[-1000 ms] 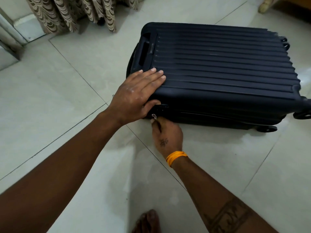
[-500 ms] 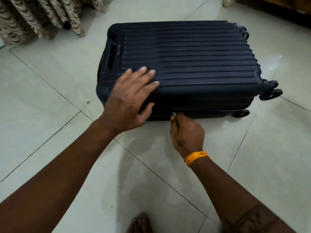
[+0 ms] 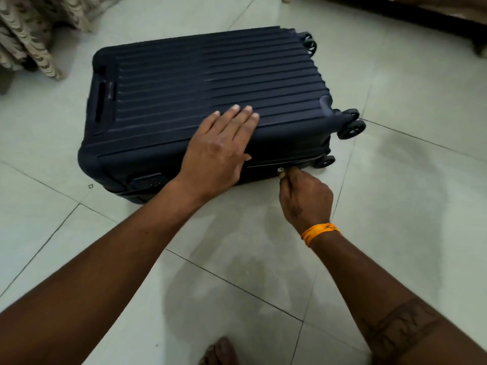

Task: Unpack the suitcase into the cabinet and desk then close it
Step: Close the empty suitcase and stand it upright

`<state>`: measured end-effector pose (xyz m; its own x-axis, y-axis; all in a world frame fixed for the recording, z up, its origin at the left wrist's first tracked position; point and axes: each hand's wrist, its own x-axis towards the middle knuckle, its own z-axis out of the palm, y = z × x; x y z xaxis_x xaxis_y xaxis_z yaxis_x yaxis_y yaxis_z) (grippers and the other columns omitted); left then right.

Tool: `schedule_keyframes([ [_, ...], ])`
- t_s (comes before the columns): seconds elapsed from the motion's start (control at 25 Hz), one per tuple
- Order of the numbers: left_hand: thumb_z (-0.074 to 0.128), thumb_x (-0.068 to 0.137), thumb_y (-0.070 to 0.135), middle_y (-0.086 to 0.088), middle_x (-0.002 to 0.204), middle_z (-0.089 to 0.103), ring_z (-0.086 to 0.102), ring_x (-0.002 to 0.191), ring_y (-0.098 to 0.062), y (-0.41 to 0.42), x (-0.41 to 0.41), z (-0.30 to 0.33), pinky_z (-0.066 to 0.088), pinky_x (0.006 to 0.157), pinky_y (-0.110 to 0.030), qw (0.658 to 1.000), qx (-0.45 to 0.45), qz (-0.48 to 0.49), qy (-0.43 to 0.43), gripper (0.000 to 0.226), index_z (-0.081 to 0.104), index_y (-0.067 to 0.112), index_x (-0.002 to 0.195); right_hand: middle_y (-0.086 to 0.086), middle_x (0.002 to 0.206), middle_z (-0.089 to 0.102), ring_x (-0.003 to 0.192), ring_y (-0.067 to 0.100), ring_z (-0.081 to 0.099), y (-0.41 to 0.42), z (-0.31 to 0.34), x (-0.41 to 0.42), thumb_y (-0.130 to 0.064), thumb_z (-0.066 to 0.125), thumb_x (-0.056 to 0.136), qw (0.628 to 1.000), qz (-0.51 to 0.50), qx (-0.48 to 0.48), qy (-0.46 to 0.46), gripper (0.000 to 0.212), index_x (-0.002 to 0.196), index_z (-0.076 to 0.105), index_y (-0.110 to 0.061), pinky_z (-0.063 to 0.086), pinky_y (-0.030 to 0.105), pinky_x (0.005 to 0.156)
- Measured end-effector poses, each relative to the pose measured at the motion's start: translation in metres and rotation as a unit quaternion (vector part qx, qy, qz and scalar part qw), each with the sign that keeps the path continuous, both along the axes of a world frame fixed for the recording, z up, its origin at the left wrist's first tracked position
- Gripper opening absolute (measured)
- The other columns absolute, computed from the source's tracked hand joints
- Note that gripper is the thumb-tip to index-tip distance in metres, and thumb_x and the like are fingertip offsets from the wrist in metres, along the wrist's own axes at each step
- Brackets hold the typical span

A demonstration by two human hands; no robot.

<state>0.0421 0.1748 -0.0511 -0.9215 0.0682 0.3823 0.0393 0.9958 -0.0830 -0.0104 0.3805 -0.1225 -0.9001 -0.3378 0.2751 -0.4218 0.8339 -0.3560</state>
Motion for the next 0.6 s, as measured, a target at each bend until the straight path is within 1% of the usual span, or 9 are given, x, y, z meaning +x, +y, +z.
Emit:
schedule_keyframes([
  [0.08, 0.071, 0.092, 0.029, -0.013, 0.164, 0.04, 0.037, 0.152, -0.03, 0.003, 0.001, 0.001, 0.029, 0.124, -0.048, 1.0, 0.001, 0.012, -0.008, 0.078, 0.036, 0.008, 0.159, 0.009, 0.074, 0.066, 0.065, 0.041, 0.063, 0.005, -0.001, -0.009, -0.036, 0.045, 0.097, 1.0, -0.011, -0.008, -0.008, 0.027, 0.087, 0.06, -0.016, 0.045, 0.038, 0.054],
  [0.16, 0.071, 0.091, 0.032, -0.014, 0.165, 0.037, 0.035, 0.152, -0.031, 0.008, -0.006, 0.011, 0.031, 0.121, -0.05, 0.999, -0.021, 0.003, -0.033, 0.082, 0.034, 0.007, 0.16, 0.01, 0.075, 0.066, 0.066, 0.042, 0.063, -0.002, -0.002, -0.006, -0.035, 0.047, 0.098, 0.999, -0.02, -0.036, -0.019, 0.025, 0.086, 0.059, -0.017, 0.043, 0.037, 0.054],
  [0.24, 0.068, 0.091, 0.042, -0.015, 0.169, 0.029, 0.03, 0.154, -0.032, 0.018, -0.029, 0.027, 0.031, 0.12, -0.051, 0.995, -0.054, -0.053, -0.071, 0.09, 0.025, 0.008, 0.163, 0.01, 0.076, 0.067, 0.067, 0.041, 0.063, -0.008, -0.008, 0.0, -0.033, 0.049, 0.1, 0.998, -0.028, -0.056, -0.028, 0.023, 0.086, 0.059, -0.016, 0.037, 0.036, 0.055],
  [0.32, 0.063, 0.092, 0.051, -0.013, 0.172, 0.022, 0.023, 0.157, -0.031, 0.04, -0.063, 0.045, 0.028, 0.123, -0.05, 0.984, -0.067, -0.113, -0.12, 0.096, 0.017, 0.01, 0.165, 0.009, 0.079, 0.068, 0.069, 0.041, 0.064, -0.008, -0.011, 0.004, -0.033, 0.049, 0.101, 0.996, -0.032, -0.078, -0.037, 0.023, 0.09, 0.061, -0.017, 0.034, 0.035, 0.055],
  [0.4, 0.06, 0.093, 0.057, -0.012, 0.172, 0.02, 0.019, 0.159, -0.03, 0.067, -0.104, 0.054, 0.022, 0.126, -0.049, 0.967, -0.107, -0.171, -0.156, 0.097, 0.014, 0.011, 0.166, 0.008, 0.081, 0.069, 0.067, 0.041, 0.065, -0.005, -0.01, 0.006, -0.033, 0.048, 0.101, 0.993, -0.031, -0.106, -0.031, 0.023, 0.095, 0.064, -0.018, 0.033, 0.033, 0.055],
  [0.48, 0.062, 0.091, 0.06, -0.013, 0.17, 0.027, 0.019, 0.159, -0.031, 0.089, -0.138, 0.056, 0.018, 0.126, -0.052, 0.949, -0.151, -0.185, -0.204, 0.1, 0.015, 0.011, 0.165, 0.008, 0.079, 0.069, 0.063, 0.04, 0.064, -0.003, -0.007, 0.003, -0.031, 0.049, 0.099, 0.993, -0.022, -0.114, -0.011, 0.023, 0.097, 0.066, -0.018, 0.034, 0.032, 0.053],
  [0.52, 0.065, 0.088, 0.06, -0.014, 0.165, 0.036, 0.023, 0.157, -0.032, 0.097, -0.151, 0.055, 0.018, 0.125, -0.053, 0.945, -0.155, -0.177, -0.228, 0.1, 0.02, 0.011, 0.163, 0.008, 0.078, 0.068, 0.061, 0.039, 0.064, 0.0, -0.007, 0.0, -0.031, 0.049, 0.099, 0.994, -0.019, -0.11, 0.002, 0.022, 0.098, 0.067, -0.018, 0.034, 0.032, 0.052],
  [0.6, 0.069, 0.083, 0.056, -0.013, 0.147, 0.056, 0.035, 0.149, -0.032, 0.105, -0.168, 0.051, 0.022, 0.123, -0.056, 0.945, -0.133, -0.161, -0.252, 0.087, 0.039, 0.01, 0.15, 0.006, 0.076, 0.066, 0.059, 0.037, 0.063, 0.009, -0.01, -0.009, -0.032, 0.049, 0.1, 0.995, -0.014, -0.097, 0.013, 0.021, 0.1, 0.066, -0.02, 0.034, 0.03, 0.05],
])
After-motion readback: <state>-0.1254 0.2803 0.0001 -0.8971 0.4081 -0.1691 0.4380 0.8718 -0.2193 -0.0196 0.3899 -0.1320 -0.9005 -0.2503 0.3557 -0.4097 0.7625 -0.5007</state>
